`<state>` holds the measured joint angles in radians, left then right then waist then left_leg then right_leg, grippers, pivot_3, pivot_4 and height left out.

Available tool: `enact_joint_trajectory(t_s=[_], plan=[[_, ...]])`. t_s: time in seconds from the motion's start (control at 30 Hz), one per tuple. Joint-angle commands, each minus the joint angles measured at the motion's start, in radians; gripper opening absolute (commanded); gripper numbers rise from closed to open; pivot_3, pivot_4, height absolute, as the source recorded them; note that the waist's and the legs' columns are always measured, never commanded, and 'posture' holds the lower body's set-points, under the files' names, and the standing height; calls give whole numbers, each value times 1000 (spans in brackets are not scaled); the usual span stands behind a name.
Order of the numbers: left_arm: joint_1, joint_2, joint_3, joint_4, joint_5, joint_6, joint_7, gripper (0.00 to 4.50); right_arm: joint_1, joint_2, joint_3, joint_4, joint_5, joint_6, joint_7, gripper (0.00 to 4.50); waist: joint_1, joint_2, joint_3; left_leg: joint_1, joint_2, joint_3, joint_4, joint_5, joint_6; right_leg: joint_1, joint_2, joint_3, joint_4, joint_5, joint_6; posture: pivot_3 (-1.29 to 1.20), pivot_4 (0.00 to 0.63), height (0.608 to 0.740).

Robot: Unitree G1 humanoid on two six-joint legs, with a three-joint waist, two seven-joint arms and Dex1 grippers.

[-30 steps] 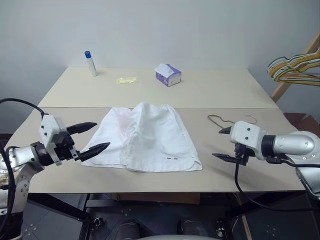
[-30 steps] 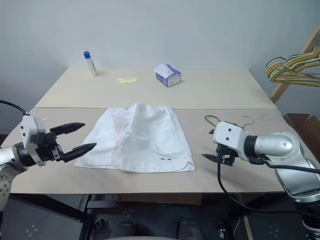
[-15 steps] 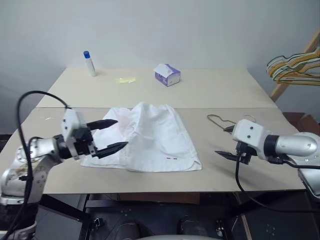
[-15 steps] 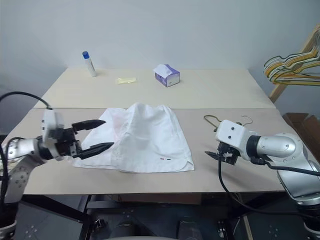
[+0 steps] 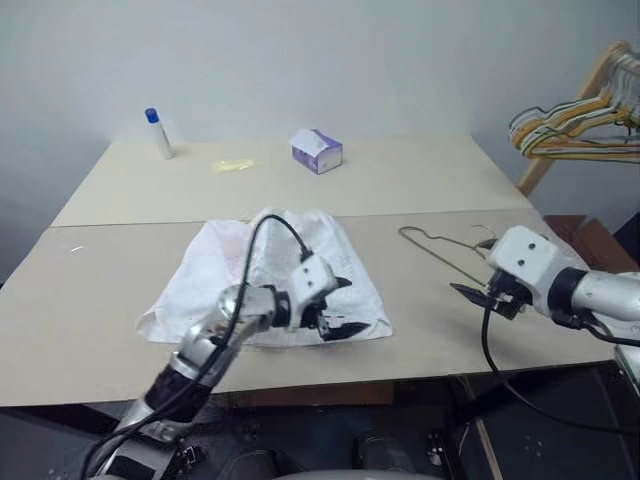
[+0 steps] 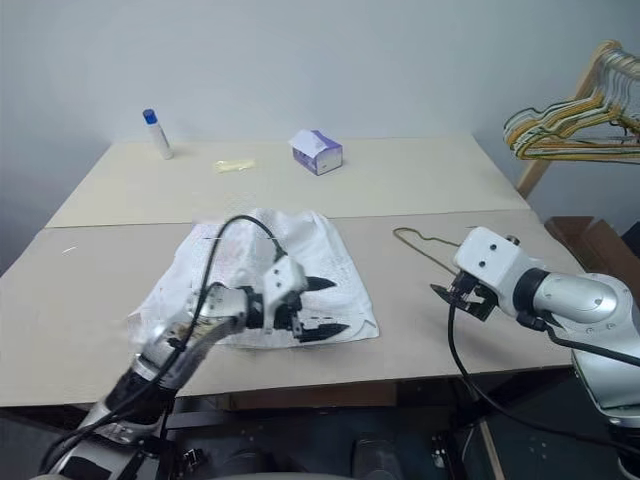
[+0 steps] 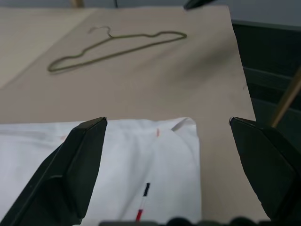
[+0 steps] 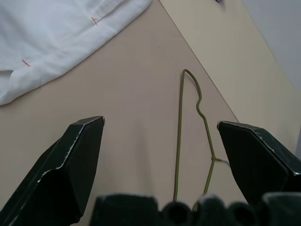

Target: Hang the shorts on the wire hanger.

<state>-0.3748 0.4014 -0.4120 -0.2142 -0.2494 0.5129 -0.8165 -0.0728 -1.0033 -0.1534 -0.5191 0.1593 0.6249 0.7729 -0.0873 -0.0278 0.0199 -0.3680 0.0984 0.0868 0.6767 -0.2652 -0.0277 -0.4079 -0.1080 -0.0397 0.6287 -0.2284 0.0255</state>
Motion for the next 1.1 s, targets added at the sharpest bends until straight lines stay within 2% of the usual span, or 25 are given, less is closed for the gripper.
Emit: enact_joint_trajectory(t_s=[0.03,0.23,0.4,0.67,0.87,1.0,1.1], plan=[[-12,-19,-91,-13,116,5,63,4500,-6,-3,-45,-27,-15,12,-26,4486,-9,1,0,0,0,0,0,0,0,0,0,0,0,0,0,-168,0,740],[-27,-117,-183,40,252,113,195,4500,-26,-5,-30,-16,-23,13,-37,4486,-11,1,-1,1,-1,-1,1,0,0,2,0,0,0,-2,3,-160,0,740],[-32,-138,-238,101,320,140,207,4500,-33,-4,-13,-12,-32,9,-31,4486,-12,2,-1,1,-1,-1,0,0,1,2,0,0,0,-2,3,-155,0,740],[-48,-230,-190,230,316,176,245,2034,-53,-3,9,-6,-41,9,-31,4500,-8,3,-2,1,-2,-2,1,-1,1,4,0,0,-1,-4,6,-160,0,740],[-78,-229,-192,295,349,148,252,54,-68,1,13,-1,-44,14,-32,4500,-14,4,-2,1,-2,-2,1,-1,2,4,0,1,-1,-4,6,-161,0,740],[-72,-193,-165,242,324,129,205,20,-64,4,16,-1,-48,10,-34,4500,-15,4,-3,1,-2,-2,1,-1,2,4,0,1,-1,-4,6,-157,0,740],[-35,-115,-117,95,235,118,91,20,-73,9,28,4,-50,5,-35,4500,-20,5,-3,1,-2,-2,0,-1,2,3,0,1,-1,-4,5,-147,0,740]])
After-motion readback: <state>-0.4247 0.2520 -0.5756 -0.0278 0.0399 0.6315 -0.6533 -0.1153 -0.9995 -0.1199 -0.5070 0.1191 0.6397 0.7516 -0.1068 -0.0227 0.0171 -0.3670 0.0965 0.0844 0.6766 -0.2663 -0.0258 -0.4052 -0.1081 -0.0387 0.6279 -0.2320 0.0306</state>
